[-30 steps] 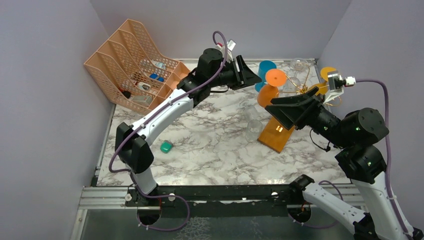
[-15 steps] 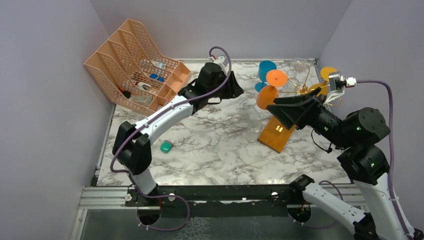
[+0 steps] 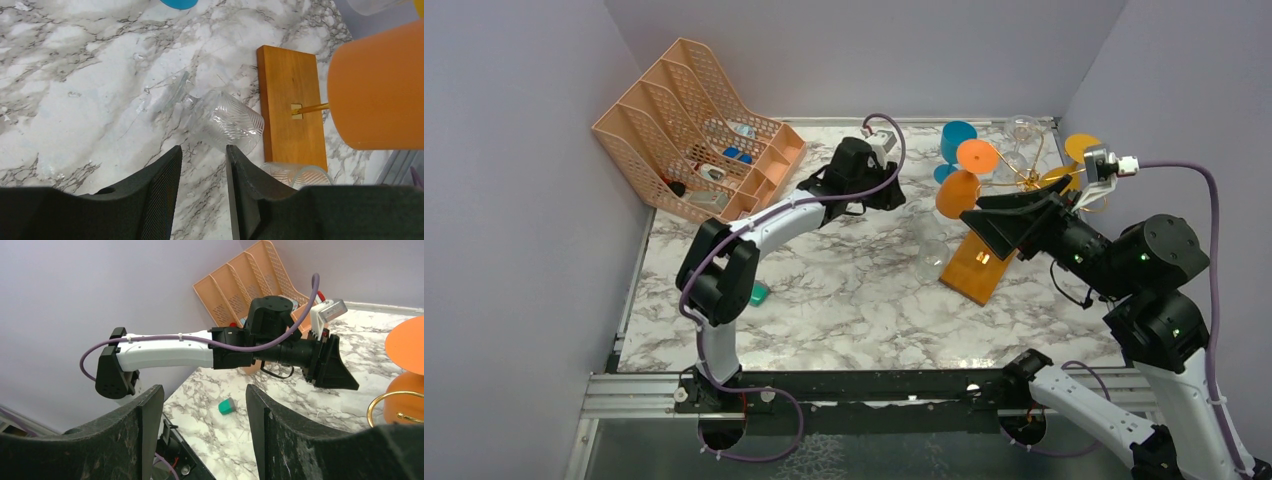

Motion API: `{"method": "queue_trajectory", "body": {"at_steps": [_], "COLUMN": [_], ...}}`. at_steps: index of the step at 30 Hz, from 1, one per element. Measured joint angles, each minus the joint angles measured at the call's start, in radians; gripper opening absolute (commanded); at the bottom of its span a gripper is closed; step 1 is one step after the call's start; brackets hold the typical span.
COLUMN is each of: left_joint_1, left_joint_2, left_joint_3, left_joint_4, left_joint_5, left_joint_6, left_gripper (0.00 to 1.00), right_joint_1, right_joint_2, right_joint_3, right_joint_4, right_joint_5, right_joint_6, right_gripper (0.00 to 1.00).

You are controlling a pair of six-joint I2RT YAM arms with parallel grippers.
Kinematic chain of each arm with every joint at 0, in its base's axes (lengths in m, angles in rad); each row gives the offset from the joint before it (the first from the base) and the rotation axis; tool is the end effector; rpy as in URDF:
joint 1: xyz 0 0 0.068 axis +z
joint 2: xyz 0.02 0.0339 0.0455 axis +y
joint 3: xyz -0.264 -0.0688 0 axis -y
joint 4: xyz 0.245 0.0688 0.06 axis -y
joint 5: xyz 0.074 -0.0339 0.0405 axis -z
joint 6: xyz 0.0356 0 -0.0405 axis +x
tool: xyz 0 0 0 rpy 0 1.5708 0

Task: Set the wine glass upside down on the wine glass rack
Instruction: Pick up the wine glass at the center of the board.

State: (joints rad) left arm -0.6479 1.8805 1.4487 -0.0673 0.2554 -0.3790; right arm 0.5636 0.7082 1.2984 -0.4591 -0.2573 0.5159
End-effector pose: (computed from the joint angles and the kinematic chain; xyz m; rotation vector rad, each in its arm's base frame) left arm 0.3480 -0.2747 0.2650 0.4549 2.1285 -0.8757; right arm 0.0773 0.0596 0.4856 -0.2601 1.5123 1.0583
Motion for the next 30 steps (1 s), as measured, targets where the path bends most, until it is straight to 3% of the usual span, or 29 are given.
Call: {"method": "queue_trajectory", "body": {"at_steps": [5,9,12,16,21,30], "left_joint_1": [-0.027,-0.084,-0.123,-0.178,-0.282,-0.316], "left_joint_2": [-0.052,-0.203,-0.303,-0.370,-0.343,-0.182], "left_joint_3": [-0.118,-0.327,-0.399,-0.407,-0.387,-0.243], "left_joint_4": [0.099,0.201,0.244,0.264,0.205,0.065], "left_joint_5": [0.059,0.117,0.167,0.224,0.270,0.286], "left_joint_6": [0.090,0.226,0.339,0.547,0.808,1.034], "left_gripper": [0.41,0.40,0.41,0.49,0.49,0.47], "right_joint_1": [0.000,0.000,0.000,0.000,0.000,0.000], "right_joint_2": [-0.004,-0.005,-0.006,-0.016,-0.029,-0.035], "right_joint_3": [0.006,0.006,0.006,0.006,0.006,0.020], "right_joint_4": [-0.015,-0.019,-0.026,-0.034,-0.039,-0.068], "right_joint_5": [0.011,0.011,0.012,0.014,0.018,0.044], "right_joint_6": [-0.017,-0.021,-0.021,-0.021,-0.021,-0.038], "right_gripper": [0.65,0.65,0.65,0.65,0.65,0.65]}}
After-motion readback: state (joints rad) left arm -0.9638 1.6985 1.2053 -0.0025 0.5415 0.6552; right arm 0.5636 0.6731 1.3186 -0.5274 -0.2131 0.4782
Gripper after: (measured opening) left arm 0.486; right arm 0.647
